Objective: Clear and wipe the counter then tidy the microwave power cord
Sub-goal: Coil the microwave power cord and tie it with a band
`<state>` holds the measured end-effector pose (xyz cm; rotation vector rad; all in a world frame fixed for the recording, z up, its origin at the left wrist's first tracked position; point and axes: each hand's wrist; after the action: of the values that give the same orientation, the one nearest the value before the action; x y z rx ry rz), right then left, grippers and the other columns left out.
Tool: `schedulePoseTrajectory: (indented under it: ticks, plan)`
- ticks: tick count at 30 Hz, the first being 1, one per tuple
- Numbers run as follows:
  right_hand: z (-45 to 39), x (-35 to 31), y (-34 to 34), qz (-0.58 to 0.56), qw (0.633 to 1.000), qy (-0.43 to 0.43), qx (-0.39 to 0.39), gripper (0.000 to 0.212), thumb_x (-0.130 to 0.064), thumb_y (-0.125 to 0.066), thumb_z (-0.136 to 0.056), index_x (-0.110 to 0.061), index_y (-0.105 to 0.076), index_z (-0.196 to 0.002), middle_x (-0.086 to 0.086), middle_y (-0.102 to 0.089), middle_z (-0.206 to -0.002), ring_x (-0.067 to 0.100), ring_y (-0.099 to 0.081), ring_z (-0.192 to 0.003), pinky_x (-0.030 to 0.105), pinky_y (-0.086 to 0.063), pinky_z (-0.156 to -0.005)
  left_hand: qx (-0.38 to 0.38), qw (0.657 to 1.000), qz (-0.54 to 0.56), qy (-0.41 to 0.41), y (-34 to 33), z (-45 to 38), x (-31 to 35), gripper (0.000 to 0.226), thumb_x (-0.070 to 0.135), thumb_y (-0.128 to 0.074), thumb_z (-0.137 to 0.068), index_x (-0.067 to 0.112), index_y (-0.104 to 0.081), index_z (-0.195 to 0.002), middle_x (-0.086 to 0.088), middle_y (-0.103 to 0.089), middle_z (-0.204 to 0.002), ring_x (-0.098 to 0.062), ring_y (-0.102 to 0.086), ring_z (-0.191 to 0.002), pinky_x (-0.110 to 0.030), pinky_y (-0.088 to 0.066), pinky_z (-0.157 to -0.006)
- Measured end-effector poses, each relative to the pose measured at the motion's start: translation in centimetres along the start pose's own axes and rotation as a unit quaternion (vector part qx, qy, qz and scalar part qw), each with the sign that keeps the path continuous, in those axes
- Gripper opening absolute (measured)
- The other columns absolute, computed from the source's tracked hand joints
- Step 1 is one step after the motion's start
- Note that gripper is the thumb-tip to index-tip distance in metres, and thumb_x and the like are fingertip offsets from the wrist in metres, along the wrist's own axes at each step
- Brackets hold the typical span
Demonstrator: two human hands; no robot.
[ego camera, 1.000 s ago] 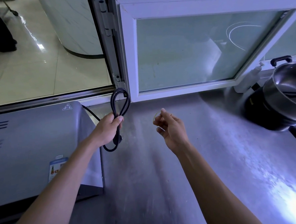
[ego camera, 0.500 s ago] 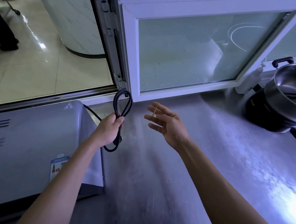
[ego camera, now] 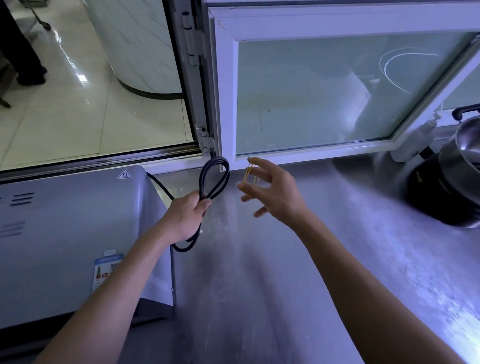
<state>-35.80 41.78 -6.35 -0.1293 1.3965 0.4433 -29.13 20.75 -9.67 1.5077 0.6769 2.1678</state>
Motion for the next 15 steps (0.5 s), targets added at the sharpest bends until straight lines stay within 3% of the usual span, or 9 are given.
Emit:
schedulePoseTrajectory:
  ticks: [3,6,10,13,15]
  plan:
    - [-0.6,-1.4,0.1,0.079,0.996,0.027,-0.021,0.059,-0.032,-0.08,-0.081,-0.035,-0.053,-0.133,-0.004,-0.062,-0.131,0.014,-0.074,-0.083,0.048,-0.06,-0.051,-0.016,1.0,-0.01,-0.011,0.2,0.1,0.2,0.028,0.029,-0.041,-0.105,0.013,-0.047,-0.083,-0.004,-0.05,-0.074,-0.021,-0.044,-0.063,-0.031,-0.051,-0.054]
    - [-1.5,-2.6,-0.4,0.157,0.985,0.048,-0.048,0.061,-0.04,-0.08,-0.077,-0.038,-0.053,-0.132,0.001,-0.059,-0.136,0.01,-0.073,-0.079,0.044,-0.06,-0.048,-0.031,0.998,-0.053,-0.02,0.4,0.1,0.4,0.023,0.03,-0.04,-0.105,0.018,-0.049,-0.086,-0.005,-0.054,-0.077,-0.022,-0.048,-0.066,-0.039,-0.056,-0.066]
    - [-2.6,-3.6,-1.2,0.239,0.965,0.079,-0.071,0.063,-0.054,-0.076,-0.073,-0.041,-0.052,-0.129,-0.007,-0.056,-0.14,0.023,-0.073,-0.065,0.039,-0.059,-0.05,-0.042,0.993,-0.102,-0.036,0.5,-0.1,0.5,0.022,0.031,-0.039,-0.105,0.025,-0.046,-0.085,-0.005,-0.057,-0.079,-0.025,-0.052,-0.073,-0.04,-0.05,-0.076]
    - [-2.9,-3.9,-1.8,0.279,0.953,0.092,-0.08,0.061,-0.057,-0.075,-0.073,-0.039,-0.053,-0.128,-0.008,-0.063,-0.131,0.024,-0.071,-0.061,0.038,-0.059,-0.05,-0.05,0.987,-0.142,-0.058,0.6,0.0,0.8,0.026,0.029,-0.038,-0.105,0.03,-0.038,-0.079,-0.005,-0.056,-0.077,-0.028,-0.053,-0.076,-0.042,-0.048,-0.077]
    - [-2.9,-3.9,-2.2,0.282,0.951,0.082,-0.094,0.056,-0.054,-0.074,-0.072,-0.039,-0.055,-0.123,-0.006,-0.072,-0.11,0.022,-0.07,-0.058,0.04,-0.058,-0.048,-0.043,0.986,-0.146,-0.074,0.6,0.0,1.0,0.028,0.028,-0.038,-0.105,0.031,-0.036,-0.078,-0.007,-0.057,-0.076,-0.032,-0.057,-0.078,-0.043,-0.047,-0.077]
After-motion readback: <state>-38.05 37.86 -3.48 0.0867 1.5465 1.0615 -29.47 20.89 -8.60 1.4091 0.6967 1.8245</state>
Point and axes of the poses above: each hand's wrist, its own z-axis away from the middle knuckle, its own y-axis out of the back of the hand, x = y × z
